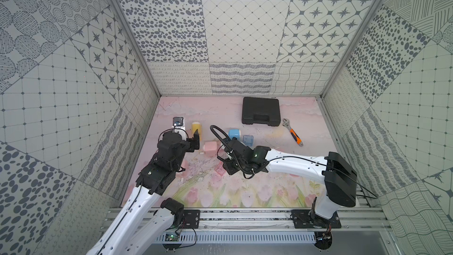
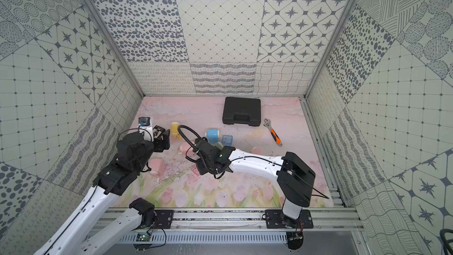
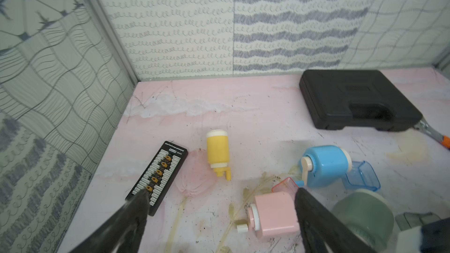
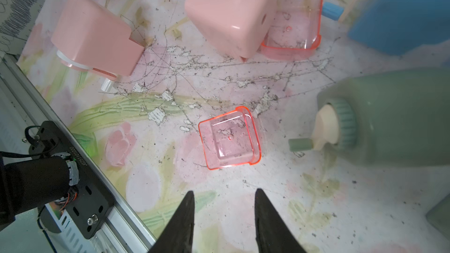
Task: Put the tray back into the pencil sharpener
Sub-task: Pick up the container from the center of the board.
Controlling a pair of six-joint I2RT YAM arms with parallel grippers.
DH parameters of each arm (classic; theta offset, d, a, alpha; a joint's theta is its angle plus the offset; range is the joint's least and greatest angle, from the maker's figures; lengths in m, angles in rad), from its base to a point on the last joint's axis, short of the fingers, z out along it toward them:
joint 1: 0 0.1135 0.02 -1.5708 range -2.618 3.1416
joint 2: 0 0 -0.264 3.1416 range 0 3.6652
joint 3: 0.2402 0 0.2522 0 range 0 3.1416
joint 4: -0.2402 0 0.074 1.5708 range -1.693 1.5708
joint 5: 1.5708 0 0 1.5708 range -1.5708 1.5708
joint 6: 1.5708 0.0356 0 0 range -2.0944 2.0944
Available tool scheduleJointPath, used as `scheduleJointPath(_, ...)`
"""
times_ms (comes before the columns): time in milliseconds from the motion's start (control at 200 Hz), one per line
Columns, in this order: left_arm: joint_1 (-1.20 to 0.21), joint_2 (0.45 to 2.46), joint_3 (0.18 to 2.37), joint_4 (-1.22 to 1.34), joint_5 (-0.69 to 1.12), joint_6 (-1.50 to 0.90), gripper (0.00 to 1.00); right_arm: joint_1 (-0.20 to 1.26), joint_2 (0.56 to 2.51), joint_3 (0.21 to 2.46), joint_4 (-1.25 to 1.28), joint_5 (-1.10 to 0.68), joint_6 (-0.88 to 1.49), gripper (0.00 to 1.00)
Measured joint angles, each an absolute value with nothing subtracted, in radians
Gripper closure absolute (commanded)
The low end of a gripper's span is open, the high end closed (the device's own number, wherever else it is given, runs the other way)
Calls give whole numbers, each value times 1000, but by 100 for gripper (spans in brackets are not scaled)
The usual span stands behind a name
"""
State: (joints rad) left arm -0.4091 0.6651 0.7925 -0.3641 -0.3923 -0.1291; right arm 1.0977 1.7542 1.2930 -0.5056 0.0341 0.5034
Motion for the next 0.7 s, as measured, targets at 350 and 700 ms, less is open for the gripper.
scheduleJointPath(350, -365, 543, 829, -466, -561, -270, 6, 1039, 1940, 1455, -633, 21, 434, 59)
scheduleJointPath(700, -364, 519, 847, -516, -621, -300, 7, 1041, 2022, 1508, -656, -14, 406, 67)
